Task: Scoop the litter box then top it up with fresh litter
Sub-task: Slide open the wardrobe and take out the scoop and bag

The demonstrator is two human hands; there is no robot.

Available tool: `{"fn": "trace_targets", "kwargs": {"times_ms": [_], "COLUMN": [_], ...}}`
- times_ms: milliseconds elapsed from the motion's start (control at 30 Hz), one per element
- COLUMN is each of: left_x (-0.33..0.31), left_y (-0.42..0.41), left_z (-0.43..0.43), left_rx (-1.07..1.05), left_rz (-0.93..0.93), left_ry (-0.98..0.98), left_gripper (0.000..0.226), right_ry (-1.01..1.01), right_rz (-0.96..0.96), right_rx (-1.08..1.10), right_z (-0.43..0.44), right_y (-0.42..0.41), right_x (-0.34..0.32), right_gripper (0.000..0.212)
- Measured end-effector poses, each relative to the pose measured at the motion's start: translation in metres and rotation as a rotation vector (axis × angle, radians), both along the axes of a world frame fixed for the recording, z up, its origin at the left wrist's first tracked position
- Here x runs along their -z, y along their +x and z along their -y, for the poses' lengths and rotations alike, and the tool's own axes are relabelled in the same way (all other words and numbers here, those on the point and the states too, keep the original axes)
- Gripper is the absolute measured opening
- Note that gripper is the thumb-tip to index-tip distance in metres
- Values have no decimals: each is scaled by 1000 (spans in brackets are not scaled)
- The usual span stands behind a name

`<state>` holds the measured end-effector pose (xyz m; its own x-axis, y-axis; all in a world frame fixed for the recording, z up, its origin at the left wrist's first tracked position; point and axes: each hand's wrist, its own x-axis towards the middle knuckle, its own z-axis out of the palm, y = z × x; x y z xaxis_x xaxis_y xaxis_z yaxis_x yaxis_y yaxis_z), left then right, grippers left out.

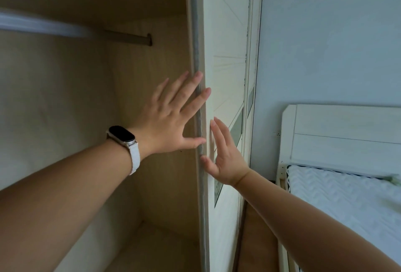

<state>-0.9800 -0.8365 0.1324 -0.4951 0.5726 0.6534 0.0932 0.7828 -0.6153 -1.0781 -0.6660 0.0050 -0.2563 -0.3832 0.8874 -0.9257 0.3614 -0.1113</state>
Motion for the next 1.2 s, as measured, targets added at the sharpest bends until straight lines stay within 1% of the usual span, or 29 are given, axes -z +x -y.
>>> {"fn": "trace_targets", "kwargs": {"times_ms": [200, 433, 533, 633, 767, 867, 1000, 1067, 1200], "left_x": [5, 7, 12, 19, 38, 60, 95, 116, 160], "left_y": [-29, -27, -15, 7, 45, 78, 121, 141, 178], "left_z": [-3, -5, -9, -3, 20, 40, 63, 75, 96], "left_rx": [-20, -81, -131, -141, -186, -265, -351, -378, -465], "left_rz": [-27, 40, 79, 107, 144, 216, 310, 347, 417], "left_ry": [0, 16, 29, 64, 146, 238, 358, 422, 537], "left_gripper": [105, 99, 91, 83, 77, 71, 64, 61, 59], "right_ry": [-37, -34, -28, -36, -50, -39, 95, 209, 515], "right_rz": [3, -3, 22, 39, -48, -104, -184, -158, -45], "right_rx": [-46, -48, -22, 10, 82, 137, 105, 88, 86], "right_z": [-2, -5, -9, -12, -10, -3, 9, 19, 42], "right_y": [-28, -34, -25, -11, 17, 46, 85, 102, 122], "right_x": [4, 4, 4, 4, -1, -5, -5, 1, 28], "right_gripper": [74, 76, 74, 68, 60, 53, 44, 44, 50]}}
